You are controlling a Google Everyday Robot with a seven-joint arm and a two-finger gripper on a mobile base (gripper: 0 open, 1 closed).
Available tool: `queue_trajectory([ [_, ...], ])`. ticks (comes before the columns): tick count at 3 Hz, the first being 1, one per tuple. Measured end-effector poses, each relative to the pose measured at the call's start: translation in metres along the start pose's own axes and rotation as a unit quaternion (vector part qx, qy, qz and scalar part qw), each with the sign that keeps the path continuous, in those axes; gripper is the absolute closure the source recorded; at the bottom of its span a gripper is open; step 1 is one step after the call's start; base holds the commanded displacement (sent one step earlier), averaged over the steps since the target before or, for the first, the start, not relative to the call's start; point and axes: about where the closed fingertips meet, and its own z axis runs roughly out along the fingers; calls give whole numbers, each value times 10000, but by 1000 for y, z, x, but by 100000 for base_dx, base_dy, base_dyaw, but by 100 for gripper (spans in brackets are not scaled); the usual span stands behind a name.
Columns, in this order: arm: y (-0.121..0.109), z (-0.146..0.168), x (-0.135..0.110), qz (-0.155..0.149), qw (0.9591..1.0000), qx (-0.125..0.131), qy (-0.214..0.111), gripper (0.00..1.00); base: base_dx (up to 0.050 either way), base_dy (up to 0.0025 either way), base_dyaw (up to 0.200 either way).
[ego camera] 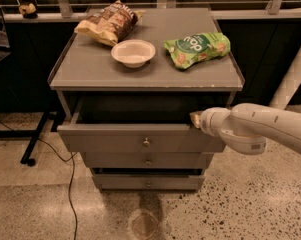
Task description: Open top drawer
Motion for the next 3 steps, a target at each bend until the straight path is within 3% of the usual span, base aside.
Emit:
queue_trajectory([
  [2, 3, -36, 32, 778, 9963, -102, 352, 100, 0, 0, 0],
  [3, 5, -51, 39, 983, 9938, -84, 507, 100, 0, 0, 0],
])
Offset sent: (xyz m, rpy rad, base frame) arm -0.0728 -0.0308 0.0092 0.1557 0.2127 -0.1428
